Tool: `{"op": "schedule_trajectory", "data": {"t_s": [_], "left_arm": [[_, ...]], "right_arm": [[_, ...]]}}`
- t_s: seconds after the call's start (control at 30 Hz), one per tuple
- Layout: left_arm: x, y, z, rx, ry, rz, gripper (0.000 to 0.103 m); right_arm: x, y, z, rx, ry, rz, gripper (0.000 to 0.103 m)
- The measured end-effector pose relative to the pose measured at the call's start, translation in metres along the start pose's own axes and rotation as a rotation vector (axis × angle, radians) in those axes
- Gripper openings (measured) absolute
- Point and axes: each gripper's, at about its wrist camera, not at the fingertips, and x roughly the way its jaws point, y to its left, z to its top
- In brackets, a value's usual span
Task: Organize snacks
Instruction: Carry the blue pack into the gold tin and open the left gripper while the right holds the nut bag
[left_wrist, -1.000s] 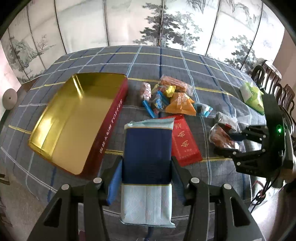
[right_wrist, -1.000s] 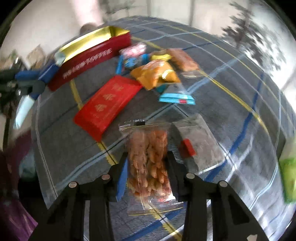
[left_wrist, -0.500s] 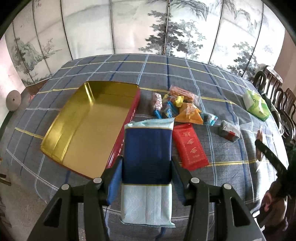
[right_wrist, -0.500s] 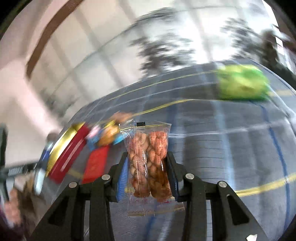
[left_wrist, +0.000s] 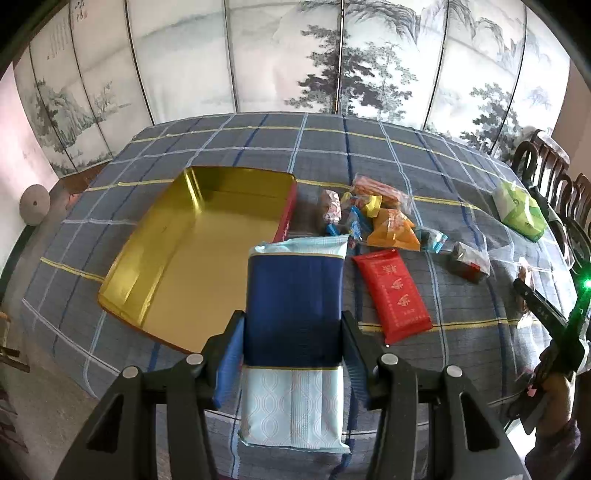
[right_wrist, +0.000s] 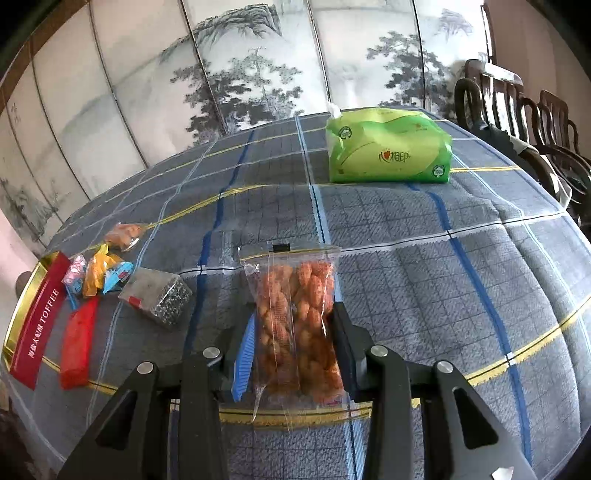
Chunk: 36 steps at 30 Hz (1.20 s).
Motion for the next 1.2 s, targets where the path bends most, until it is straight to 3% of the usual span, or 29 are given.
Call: {"op": "schedule_trajectory", "data": {"t_s": [0.4,0.6,0.9,1.03,1.2], "left_arm": [[0.012,0.042,0.038,0.004,-0.008,0.052,0.051],[0.037,0.068,0.069,0.082,-0.006,0.098,0.051],[0.104,0.107,0.108,0.173,0.105,0.056,0.051],[0.131,0.110,0.115,0.240,0.136,0.089,0.051],[0.156,0.116,0.125,0.244,0.174,0.086,0.051]], "right_arm": [[0.002,0.005,-0.002,-0.026,0.008,-0.017,0.036],[0.002,0.006,-0.003,-0.025,0.008,-0.021,0.036],[0.002,0.004,-0.005,-0.027,0.014,-0.042,0.036],[0.001,0.004,-0.005,-0.026,0.015,-0.045,0.036],[0.001,0.004,-0.006,-0.026,0.017,-0.051,0.036]]}}
